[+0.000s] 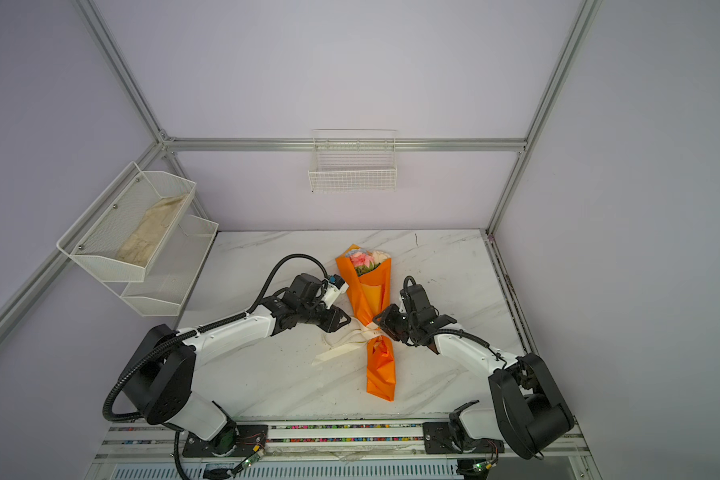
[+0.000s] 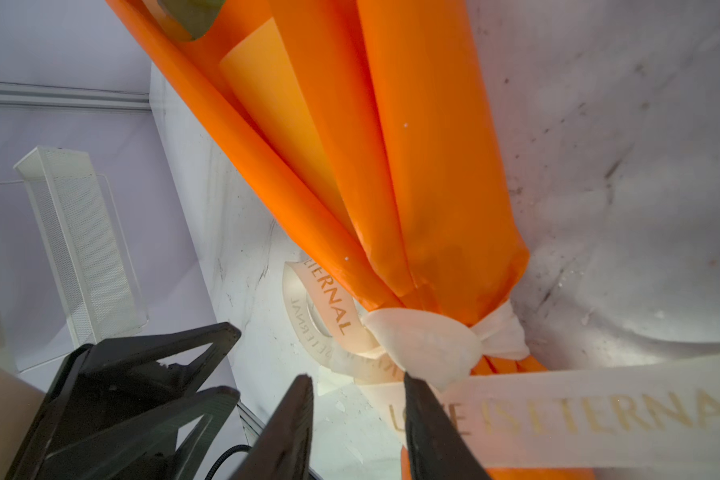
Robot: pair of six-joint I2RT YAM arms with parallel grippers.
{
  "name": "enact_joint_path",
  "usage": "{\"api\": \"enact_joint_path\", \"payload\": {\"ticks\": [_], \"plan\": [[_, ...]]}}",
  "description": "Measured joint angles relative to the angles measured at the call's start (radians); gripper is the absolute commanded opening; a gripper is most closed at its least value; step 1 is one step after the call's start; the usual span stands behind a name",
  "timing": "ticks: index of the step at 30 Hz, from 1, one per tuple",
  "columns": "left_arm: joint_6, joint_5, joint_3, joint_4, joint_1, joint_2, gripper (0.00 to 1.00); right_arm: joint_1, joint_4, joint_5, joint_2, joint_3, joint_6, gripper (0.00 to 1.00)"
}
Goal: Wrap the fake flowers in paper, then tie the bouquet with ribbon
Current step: 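Bring the right gripper back to the knot while the left holds a loop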
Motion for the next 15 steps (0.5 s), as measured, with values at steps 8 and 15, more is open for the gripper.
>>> {"api": "enact_joint_path", "payload": {"ticks": [8,15], "plan": [[-0.001,-0.009,0.000,0.000,0.000,-0.021,0.38,0.013,0.010,0.043,0.029,0.000,0.036,0.40],[-0.018,-0.009,0.000,0.002,0.000,-0.021,0.38,0.021,0.034,0.051,0.069,0.000,0.047,0.40]]}}
